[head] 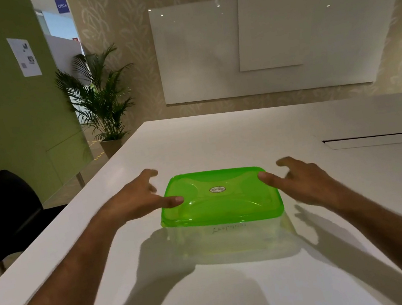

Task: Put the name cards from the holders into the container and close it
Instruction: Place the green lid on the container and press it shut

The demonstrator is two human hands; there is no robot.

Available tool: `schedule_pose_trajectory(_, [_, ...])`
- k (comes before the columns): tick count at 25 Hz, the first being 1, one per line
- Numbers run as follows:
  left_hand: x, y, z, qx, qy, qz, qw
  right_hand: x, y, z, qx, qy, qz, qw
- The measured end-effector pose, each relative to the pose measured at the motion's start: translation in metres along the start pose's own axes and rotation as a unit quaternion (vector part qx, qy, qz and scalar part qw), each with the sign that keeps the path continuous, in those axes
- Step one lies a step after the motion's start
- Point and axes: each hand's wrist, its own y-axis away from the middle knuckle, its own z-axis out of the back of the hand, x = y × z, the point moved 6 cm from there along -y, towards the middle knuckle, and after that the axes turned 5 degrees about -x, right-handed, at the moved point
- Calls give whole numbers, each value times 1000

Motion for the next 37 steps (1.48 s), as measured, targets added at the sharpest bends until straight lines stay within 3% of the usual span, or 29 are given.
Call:
schedule_pose_trajectory(3, [-44, 0, -18, -54, -60, -179, 980, 45, -4, -28, -18, 91, 160, 983])
schedule_pose_trajectory(5, [-57, -1, -48, -20, -132, -212, 968, 61, -4, -54, 26, 152, 206, 966])
schedule_pose_trajectory(10, [-47, -12, -85, 57, -256, -176, 949, 61, -13, -76, 93, 208, 201, 953])
schedule_pose_trajectory(17, [-40, -17, -90, 56, -294, -175, 938, 59, -11, -81, 97, 227, 196, 949])
schedule_pose_trajectory(24, [-41, -17, -90, 68, -301, -169, 936, 59, -12, -82, 125, 237, 188, 945])
schedule_pose_trajectory(31, [-42, -14, -87, 45, -295, -177, 938, 60, -12, -80, 105, 222, 193, 950])
schedule_pose_trajectory(37, [-53, -5, -77, 12, -207, -203, 957, 65, -6, -60, 54, 97, 198, 974])
